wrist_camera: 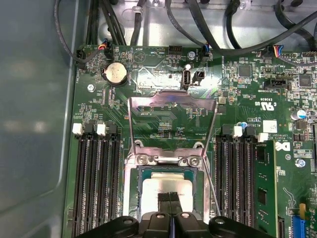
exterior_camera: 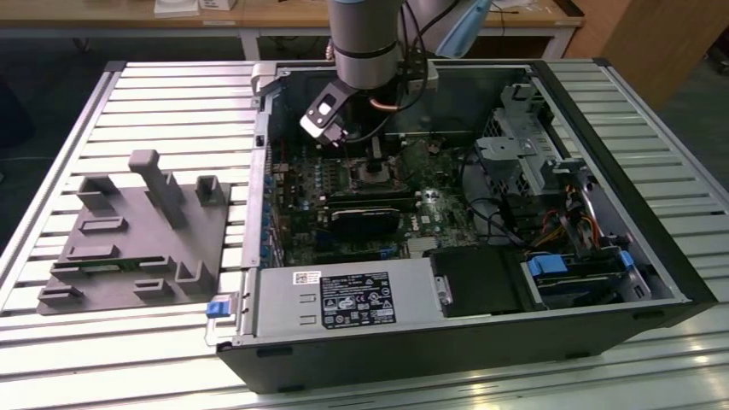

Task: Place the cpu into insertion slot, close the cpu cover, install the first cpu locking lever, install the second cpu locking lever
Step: 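Place the cpu into insertion slot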

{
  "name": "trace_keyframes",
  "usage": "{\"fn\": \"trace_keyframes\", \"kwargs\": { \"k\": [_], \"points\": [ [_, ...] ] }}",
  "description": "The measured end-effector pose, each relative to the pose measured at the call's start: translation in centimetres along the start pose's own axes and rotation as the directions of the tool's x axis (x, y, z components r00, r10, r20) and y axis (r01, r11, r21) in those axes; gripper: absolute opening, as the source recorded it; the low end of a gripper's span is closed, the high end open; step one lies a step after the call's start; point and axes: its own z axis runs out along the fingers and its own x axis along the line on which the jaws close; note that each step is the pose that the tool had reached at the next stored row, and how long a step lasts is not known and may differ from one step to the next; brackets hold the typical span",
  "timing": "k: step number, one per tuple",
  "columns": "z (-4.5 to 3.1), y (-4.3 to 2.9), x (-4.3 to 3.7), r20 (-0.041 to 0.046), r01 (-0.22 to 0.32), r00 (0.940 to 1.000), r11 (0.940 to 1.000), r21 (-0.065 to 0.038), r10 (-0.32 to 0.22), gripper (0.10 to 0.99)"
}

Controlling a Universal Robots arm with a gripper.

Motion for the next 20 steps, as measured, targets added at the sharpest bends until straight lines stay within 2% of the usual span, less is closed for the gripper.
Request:
{"fn": "trace_keyframes", "kwargs": {
  "k": [4, 5, 7, 9, 10, 14, 20],
  "points": [
    [-0.03, 0.0, 0.0, 0.0001, 0.0, 1.0, 1.0, 0.0, 0.0, 0.106],
    [-0.03, 0.01, 0.0, 0.0, 0.0, 1.0, 1.0, 0.003, 0.0, 0.106],
    [-0.02, 0.09, 0.0, 0.0, 0.0, 1.0, 0.9997, 0.026, 0.0, 0.106],
    [0.03, 0.28, 0.0, -0.0005, -0.001, 1.0, 0.9981, 0.062, 0.001, 0.106],
    [0.03, 0.35, -0.01, -0.0005, -0.001, 1.0, 0.9974, 0.072, 0.001, 0.106],
    [0.04, 0.41, -0.01, -0.0006, -0.001, 1.0, 0.9973, 0.073, 0.001, 0.106],
    [0.16, 1.29, -0.01, -0.0007, -0.001, 1.0, 0.9974, 0.073, 0.001, 0.106]
  ]
}}
